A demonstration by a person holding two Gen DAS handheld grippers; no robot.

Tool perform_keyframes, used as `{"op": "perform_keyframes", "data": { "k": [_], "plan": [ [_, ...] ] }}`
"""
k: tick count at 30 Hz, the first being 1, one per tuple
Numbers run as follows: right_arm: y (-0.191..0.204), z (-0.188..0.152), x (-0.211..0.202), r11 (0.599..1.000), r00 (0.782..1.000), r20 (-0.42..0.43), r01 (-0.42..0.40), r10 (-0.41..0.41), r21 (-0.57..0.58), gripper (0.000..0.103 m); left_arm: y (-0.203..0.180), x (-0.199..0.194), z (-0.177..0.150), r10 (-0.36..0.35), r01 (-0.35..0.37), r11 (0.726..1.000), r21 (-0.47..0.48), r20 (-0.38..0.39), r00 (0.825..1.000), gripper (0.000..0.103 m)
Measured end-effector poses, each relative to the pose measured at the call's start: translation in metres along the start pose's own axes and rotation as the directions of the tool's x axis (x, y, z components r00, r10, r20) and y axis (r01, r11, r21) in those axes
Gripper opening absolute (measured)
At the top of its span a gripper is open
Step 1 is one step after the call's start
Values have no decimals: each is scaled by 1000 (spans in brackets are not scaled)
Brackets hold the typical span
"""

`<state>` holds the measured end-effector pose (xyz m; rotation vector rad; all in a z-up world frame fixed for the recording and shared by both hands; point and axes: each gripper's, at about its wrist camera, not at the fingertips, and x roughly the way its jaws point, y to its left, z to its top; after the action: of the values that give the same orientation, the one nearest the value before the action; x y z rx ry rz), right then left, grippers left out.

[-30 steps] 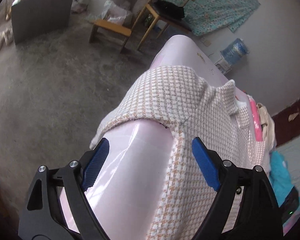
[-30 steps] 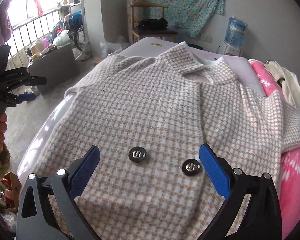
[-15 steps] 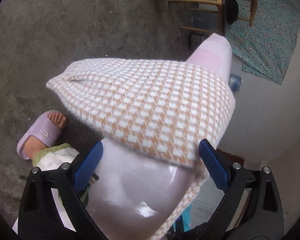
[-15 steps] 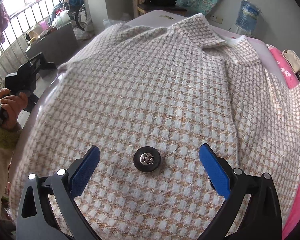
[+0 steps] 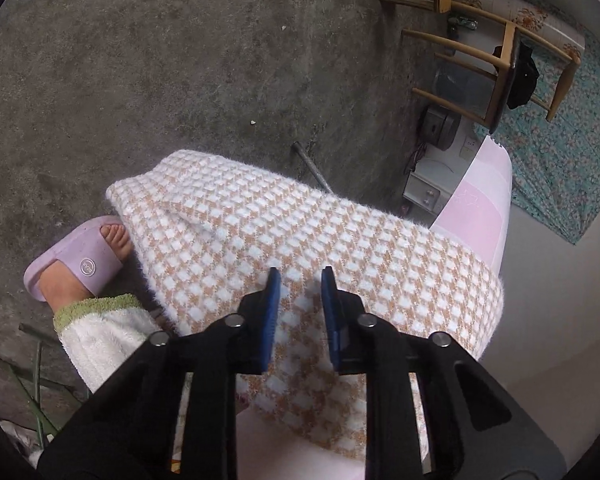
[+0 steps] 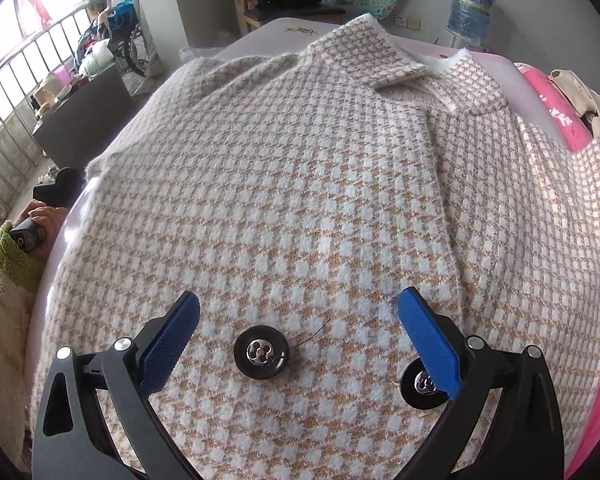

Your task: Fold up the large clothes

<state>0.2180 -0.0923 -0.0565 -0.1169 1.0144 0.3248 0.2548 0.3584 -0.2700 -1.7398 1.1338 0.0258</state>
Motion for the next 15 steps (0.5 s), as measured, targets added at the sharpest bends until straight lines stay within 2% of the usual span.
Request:
{"op": "perform_keyframes", "data": {
  "k": [2, 5, 8, 10, 11, 12, 15],
  "plan": [
    [-3, 0, -1, 1000, 1000, 5, -1, 1, 12, 97, -7, -12, -1, -1, 0, 1000, 30, 38, 999, 0],
    [-7, -1, -3, 1000, 1000, 9, -7, 7, 24, 97, -24, -30, -6, 11, -20, 995, 95, 92, 996, 0],
    [-9, -2, -7, 999, 1000, 16, -18, 17, 37, 97, -29, -38, -13, -1, -5, 995, 100, 52, 999, 3],
    [-10, -4, -10, 998, 999, 21, -30, 29, 46, 97, -27, -41, -20, 30, -32, 994, 104, 16, 999, 39],
    [-10, -5, -12, 998, 999, 22, -40, 39, 49, 97, -26, -44, -25, 41, -43, 993, 110, 12, 999, 72],
    [-9, -5, -13, 998, 999, 23, -48, 47, 50, 97, -22, -47, -30, 35, -37, 993, 116, 12, 999, 81],
    [-4, -6, -14, 998, 999, 21, -48, 48, 30, 97, -10, -50, -41, 3, 2, 994, 108, -46, 999, 84]
  ]
}}
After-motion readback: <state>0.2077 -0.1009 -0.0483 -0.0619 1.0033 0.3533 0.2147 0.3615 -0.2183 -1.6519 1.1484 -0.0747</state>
